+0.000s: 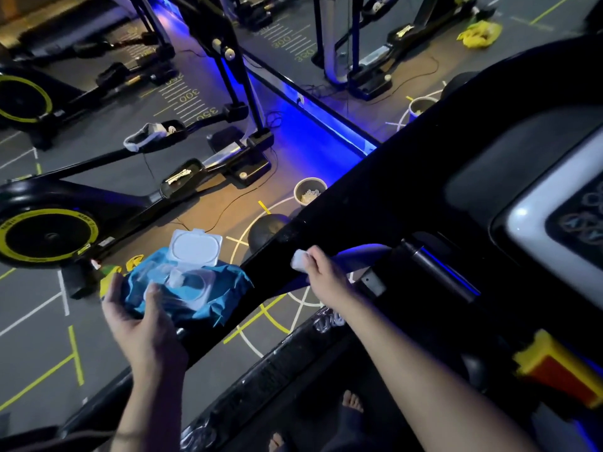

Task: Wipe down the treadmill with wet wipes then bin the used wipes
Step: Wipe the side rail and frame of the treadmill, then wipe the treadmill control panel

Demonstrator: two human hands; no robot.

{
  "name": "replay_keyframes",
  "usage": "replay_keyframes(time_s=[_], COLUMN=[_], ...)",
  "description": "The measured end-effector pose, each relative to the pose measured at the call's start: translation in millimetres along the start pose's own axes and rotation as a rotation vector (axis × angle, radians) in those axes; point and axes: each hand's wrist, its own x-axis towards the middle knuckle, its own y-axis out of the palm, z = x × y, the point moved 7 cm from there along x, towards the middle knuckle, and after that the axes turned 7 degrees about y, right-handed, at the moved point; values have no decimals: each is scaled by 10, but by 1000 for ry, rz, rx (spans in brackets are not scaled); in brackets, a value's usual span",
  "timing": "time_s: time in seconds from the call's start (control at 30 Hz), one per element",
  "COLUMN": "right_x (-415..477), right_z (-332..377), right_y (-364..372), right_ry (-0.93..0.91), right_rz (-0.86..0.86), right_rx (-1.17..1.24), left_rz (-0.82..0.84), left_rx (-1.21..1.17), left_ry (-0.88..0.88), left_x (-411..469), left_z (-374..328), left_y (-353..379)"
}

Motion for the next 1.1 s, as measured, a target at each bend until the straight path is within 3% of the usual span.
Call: replay_keyframes(time_s=[0.1, 0.23, 0.3, 0.47, 0.6, 0.77, 0.87, 0.97, 1.03, 1.1], right_x=[-23, -232, -363, -913, -1231, -1780, -2100, -2426, -2623, -2803], right_z=[-3, -347, -513, -414, -280, -224, -405, -451, -491, -655], right_y=[112, 388, 392, -53, -266, -494, -601, -857, -1049, -1166], right_ry=[67, 297, 321, 345, 333, 355, 349, 183, 69, 104], right_rz=[10, 261, 172, -252, -423, -650, -623, -535, -514, -567], right_rx=[-7, -159, -123, 172, 221, 425, 852, 1187, 1297, 1308], left_rz=[24, 93, 134, 218, 309, 460, 565, 690, 764, 814], left_rx=[-11, -46, -56, -123, -213, -353, -397, -463, -469, -454], left_ry=[-4, -20, -26, -58, -88, -266, -364, -443, -438, -416], left_x=[-42, -101, -71, 74, -17, -439, -806, -1230, -1461, -1647], left_z=[35, 24, -23, -201, -328, -395, -328, -299, -374, -597], left_y=[1, 82, 129, 228, 404, 793, 1051, 1260, 1375, 1444])
